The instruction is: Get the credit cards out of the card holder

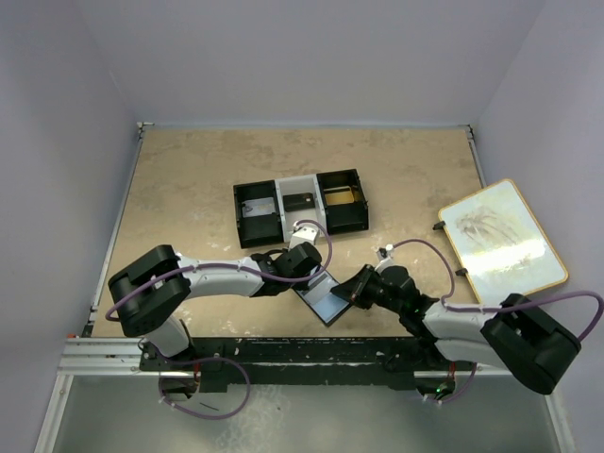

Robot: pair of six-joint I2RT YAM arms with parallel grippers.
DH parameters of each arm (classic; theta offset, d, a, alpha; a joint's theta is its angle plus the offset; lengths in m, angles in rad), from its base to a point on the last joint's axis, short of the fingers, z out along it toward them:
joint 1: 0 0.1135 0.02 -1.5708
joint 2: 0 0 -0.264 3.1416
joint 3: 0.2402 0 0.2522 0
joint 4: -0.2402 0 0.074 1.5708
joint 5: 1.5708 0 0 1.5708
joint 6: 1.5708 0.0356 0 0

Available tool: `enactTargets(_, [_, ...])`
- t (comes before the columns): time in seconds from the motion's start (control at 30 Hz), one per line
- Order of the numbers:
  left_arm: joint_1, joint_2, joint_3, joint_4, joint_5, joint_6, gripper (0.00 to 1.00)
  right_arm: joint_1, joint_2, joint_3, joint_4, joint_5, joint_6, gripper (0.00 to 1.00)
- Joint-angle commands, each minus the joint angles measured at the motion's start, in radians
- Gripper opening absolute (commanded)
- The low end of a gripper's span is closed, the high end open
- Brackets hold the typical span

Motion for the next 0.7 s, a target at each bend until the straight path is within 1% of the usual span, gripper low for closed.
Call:
enactTargets(0.0, [0.000, -0.026, 0.007, -0.015, 0.031, 0.011, 0.22, 0.004, 0.007, 0.027, 0.004, 0.027, -0.014, 0.17])
enactTargets(0.17, [0.001, -0.046, 0.005, -0.023, 0.025, 0.011, 0.22, 0.004, 0.032, 0.034, 0.039, 0.051, -0.024, 0.21])
enactTargets(0.37, [0.000, -0.078, 0.044, -0.048, 0.001, 0.017, 0.27, 0.004, 0.097, 0.052, 0.023, 0.046, -0.036, 0.23])
enactTargets(0.5, [0.000, -0.099, 0.052, -0.010, 0.046, 0.016, 0.30, 0.004, 0.138, 0.033, 0.060, 0.048, -0.025, 0.23])
enactTargets(0.67, [-0.004, -0.090, 0.042, 0.022, 0.087, 0.025, 0.32, 0.004, 0.167, 0.049, 0.070, 0.052, -0.031, 0.24])
